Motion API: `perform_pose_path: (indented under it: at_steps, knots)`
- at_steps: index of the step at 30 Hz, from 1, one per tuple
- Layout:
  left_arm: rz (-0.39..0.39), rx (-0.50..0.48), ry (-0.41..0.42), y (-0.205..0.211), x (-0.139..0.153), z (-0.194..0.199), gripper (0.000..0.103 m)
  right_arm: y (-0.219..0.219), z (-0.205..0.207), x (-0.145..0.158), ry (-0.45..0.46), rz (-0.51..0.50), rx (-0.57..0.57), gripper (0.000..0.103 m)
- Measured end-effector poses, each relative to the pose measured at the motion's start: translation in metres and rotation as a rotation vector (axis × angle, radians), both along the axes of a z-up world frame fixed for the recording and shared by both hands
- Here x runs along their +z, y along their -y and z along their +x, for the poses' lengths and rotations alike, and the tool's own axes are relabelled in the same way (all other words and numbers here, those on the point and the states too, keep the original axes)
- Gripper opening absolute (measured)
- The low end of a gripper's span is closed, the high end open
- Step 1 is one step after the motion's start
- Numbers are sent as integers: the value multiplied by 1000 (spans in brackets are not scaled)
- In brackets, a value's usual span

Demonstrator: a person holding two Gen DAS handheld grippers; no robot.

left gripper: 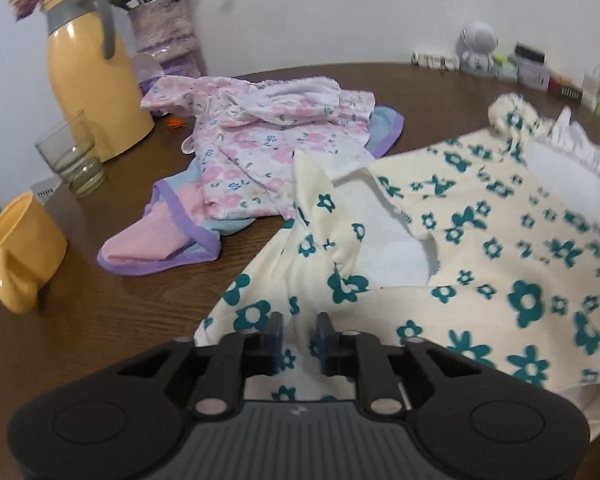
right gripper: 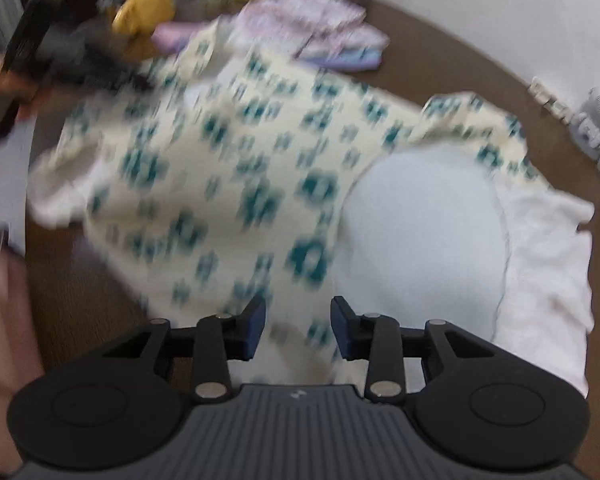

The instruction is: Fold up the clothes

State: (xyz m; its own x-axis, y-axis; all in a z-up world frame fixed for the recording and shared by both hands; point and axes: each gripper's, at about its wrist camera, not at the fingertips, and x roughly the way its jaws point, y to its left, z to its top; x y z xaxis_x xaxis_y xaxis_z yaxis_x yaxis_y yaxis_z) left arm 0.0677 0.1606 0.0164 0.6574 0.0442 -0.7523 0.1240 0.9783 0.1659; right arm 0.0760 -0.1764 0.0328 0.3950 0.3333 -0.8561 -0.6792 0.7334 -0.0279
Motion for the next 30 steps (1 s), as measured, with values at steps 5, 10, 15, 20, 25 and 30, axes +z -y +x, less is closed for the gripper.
perform_pose_path:
  at_steps: [5,10,15,20,25,30]
  knots:
    - [49,-12,37,-3,5,-19,34,-18,61,5,-10,61,-115,37]
    - [53,-63,-7,-6,-7,-27,26,-36,130,-13,-39,50,-239,37]
    - [63,-77,2,-5,-10,-30,25,-39,164,-28,-85,105,-300,12]
    - [72,-82,12,-5,-11,-32,25,-30,171,-32,-43,76,-331,5]
    - [55,-65,34,-5,-5,-41,32,-14,160,-22,-93,186,-357,43]
    - [6,-120,81,5,11,-66,35,-4,81,12,-38,171,-202,45]
